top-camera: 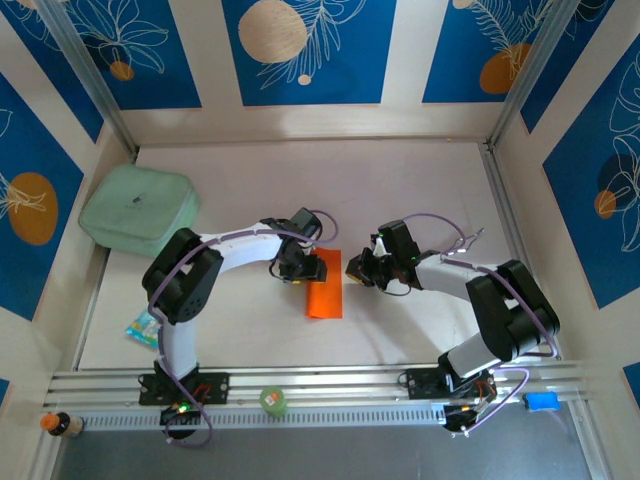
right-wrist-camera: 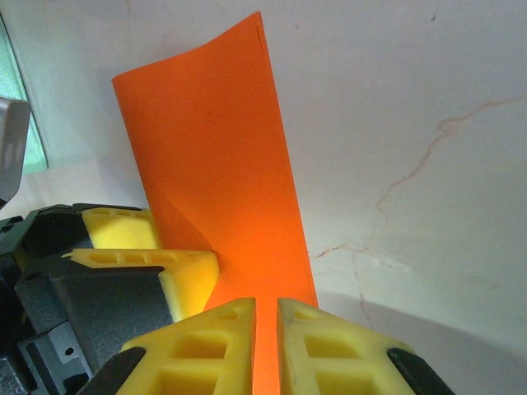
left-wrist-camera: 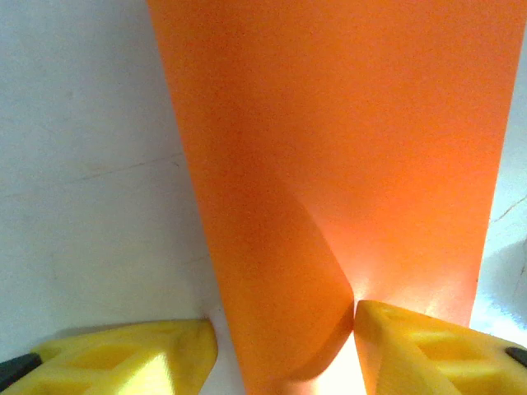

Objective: Fold a paper plane with a square sheet of paper (pick it up from the middle)
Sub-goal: First fold the square sheet of paper in half at the center of the table.

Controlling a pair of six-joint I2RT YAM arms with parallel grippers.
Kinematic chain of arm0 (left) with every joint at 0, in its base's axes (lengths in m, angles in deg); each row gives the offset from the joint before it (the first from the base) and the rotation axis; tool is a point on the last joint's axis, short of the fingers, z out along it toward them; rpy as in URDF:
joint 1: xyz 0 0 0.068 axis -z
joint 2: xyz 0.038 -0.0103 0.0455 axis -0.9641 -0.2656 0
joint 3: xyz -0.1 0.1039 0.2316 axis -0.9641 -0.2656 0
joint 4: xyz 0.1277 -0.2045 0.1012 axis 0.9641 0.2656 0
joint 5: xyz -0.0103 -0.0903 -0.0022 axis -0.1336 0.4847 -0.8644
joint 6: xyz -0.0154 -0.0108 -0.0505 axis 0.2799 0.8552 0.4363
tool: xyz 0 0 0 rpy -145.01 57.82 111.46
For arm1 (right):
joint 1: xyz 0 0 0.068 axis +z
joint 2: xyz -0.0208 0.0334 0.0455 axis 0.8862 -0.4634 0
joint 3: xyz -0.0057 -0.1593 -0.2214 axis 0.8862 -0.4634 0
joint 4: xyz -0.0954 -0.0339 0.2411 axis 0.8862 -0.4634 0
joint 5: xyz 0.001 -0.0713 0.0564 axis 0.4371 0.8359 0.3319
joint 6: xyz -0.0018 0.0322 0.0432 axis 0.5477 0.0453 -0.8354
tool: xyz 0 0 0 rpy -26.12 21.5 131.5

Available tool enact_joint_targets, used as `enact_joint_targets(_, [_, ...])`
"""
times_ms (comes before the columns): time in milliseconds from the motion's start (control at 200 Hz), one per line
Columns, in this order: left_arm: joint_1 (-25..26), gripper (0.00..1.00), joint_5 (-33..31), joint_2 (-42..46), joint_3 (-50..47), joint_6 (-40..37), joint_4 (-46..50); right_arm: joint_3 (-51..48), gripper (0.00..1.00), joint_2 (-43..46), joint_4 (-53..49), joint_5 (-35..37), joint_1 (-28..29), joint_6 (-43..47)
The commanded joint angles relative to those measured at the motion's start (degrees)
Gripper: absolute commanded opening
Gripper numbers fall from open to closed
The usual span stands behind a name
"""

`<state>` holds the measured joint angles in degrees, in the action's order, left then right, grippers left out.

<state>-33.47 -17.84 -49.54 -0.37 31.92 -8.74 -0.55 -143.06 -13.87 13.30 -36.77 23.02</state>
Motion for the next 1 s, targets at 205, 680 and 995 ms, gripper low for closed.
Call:
enact_joint_targets(205, [0.16, 0.56, -4.06, -7.19, -1.89, -1.03, -4.01, -0.53, 0.14, 1.86, -1.08, 0.47, -0.22, -0.05])
enact_joint_targets(680, [0.17, 0.52, -3.77, -7.23, -2.69, -0.55, -4.79, -2.52, 0.14, 5.17, -2.5, 3.09, -1.48, -0.69])
enact_joint_targets(995, [0.16, 0.54, -3.88, -7.54, -2.43, -0.49, -4.52, -2.95, 0.14, 4.84, -1.74, 2.11, -1.9, -0.97])
